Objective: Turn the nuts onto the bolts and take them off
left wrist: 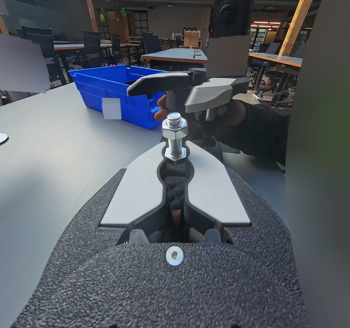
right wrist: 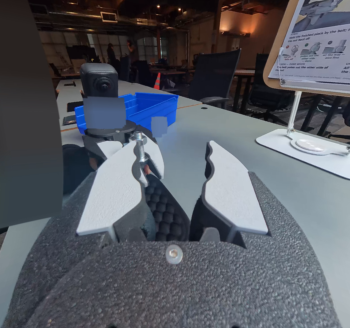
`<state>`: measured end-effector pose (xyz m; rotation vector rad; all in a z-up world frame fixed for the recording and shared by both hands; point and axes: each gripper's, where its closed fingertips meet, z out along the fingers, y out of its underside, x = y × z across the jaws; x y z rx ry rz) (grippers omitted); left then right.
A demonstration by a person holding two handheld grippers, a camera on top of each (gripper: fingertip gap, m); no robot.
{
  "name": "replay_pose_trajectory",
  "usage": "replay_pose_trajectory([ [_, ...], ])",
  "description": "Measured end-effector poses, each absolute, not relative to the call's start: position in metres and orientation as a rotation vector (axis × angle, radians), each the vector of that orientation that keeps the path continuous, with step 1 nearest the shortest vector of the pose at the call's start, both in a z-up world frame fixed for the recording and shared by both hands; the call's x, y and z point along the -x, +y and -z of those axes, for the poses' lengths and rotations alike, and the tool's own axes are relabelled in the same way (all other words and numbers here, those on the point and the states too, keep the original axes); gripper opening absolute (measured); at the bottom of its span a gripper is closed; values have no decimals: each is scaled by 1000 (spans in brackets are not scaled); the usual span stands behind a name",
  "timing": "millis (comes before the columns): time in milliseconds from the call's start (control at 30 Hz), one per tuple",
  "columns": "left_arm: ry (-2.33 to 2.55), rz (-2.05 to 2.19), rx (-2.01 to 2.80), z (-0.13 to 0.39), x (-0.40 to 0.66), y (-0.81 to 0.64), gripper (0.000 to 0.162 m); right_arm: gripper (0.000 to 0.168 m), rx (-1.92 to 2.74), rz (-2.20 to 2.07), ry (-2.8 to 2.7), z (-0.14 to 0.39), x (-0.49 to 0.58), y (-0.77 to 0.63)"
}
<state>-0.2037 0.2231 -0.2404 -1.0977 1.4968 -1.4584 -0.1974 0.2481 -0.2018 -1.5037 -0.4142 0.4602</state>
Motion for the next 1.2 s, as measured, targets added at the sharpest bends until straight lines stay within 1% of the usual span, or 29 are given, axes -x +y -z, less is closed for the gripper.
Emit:
replay_pose_trajectory([
  [133, 1494, 1460, 1099, 240, 204, 223, 14, 71, 1507, -449, -488, 204, 220, 256],
  [267, 1501, 1456, 1096, 241, 204, 223, 14, 71, 1521, -437, -512, 206, 234, 266],
  [400, 1497, 1458, 1097, 240, 204, 223, 14, 70, 1533, -418, -503, 209, 229, 267],
  [533, 1494, 1461, 1101, 240, 204, 224, 14, 73, 1524, -422, -480, 207, 214, 258],
  [567, 1493, 1461, 1103, 240, 203, 224, 14, 72, 1523, -421, -475, 207, 210, 255],
  [600, 1492, 1462, 1103, 240, 204, 224, 14, 66, 1527, -407, -462, 207, 205, 254],
  [633, 1492, 1466, 1098, 240, 204, 224, 14, 64, 1530, -392, -451, 208, 199, 253],
  [767, 1492, 1463, 1099, 240, 204, 224, 14, 65, 1519, -420, -428, 207, 193, 248],
  [1033, 1496, 1461, 1097, 240, 204, 224, 14, 71, 1507, -453, -520, 205, 229, 259],
  [1200, 1504, 1453, 1094, 241, 204, 223, 14, 70, 1528, -439, -536, 209, 241, 269],
])
